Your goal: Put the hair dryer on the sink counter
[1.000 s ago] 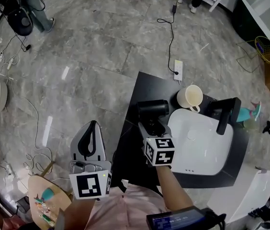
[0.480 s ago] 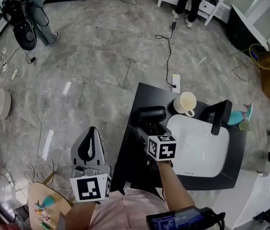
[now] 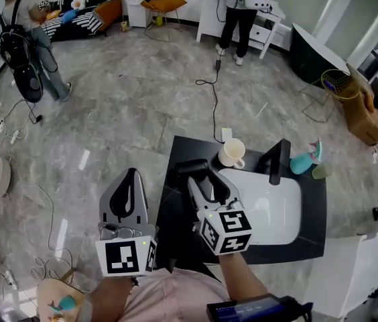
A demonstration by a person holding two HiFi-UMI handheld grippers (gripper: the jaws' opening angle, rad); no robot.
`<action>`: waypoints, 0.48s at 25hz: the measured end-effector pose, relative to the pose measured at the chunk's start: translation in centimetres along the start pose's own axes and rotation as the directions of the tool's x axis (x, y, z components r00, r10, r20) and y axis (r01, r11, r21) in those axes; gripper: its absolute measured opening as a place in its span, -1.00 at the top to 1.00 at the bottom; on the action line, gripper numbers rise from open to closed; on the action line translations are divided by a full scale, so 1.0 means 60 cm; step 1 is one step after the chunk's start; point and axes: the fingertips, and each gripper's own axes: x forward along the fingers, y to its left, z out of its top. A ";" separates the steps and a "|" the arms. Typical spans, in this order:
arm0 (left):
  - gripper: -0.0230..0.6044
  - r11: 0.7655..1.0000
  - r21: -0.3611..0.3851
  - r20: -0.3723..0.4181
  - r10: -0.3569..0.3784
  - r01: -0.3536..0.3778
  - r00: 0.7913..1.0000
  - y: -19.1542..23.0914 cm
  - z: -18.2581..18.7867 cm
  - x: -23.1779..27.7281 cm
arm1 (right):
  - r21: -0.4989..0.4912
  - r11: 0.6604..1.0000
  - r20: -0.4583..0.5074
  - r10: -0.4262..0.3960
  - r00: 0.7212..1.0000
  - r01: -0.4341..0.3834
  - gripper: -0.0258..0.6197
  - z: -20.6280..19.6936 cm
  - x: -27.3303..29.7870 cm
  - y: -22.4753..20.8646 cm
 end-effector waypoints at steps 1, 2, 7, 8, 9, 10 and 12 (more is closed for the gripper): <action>0.90 1.000 0.001 0.017 -0.011 0.011 1.000 -0.009 0.016 0.002 | -0.028 0.999 0.059 -0.014 0.998 0.016 0.39 0.031 -0.017 0.003; 0.90 1.000 0.007 0.036 -0.024 0.024 0.999 -0.019 0.033 0.004 | -0.055 0.998 0.111 -0.026 0.993 0.032 0.54 0.059 -0.033 0.007; 0.90 0.997 0.026 0.116 -0.074 0.072 0.990 -0.052 0.096 0.011 | -0.168 0.981 0.263 -0.049 0.964 0.096 0.92 0.131 -0.088 0.027; 0.90 0.997 0.029 0.128 -0.079 0.076 0.989 -0.055 0.103 0.009 | -0.174 0.980 0.275 -0.047 0.960 0.098 0.92 0.137 -0.094 0.028; 0.90 0.996 0.032 0.137 -0.083 0.079 0.987 -0.056 0.108 0.008 | -0.176 0.980 0.284 -0.045 0.958 0.098 0.92 0.141 -0.099 0.028; 0.90 0.996 0.032 0.145 -0.085 0.081 0.986 -0.055 0.112 0.006 | -0.176 0.979 0.289 -0.044 0.956 0.099 0.92 0.145 -0.103 0.026; 0.90 0.996 0.034 0.156 -0.084 0.080 0.984 -0.052 0.116 0.003 | -0.178 0.978 0.294 -0.048 0.955 0.104 0.92 0.150 -0.107 0.020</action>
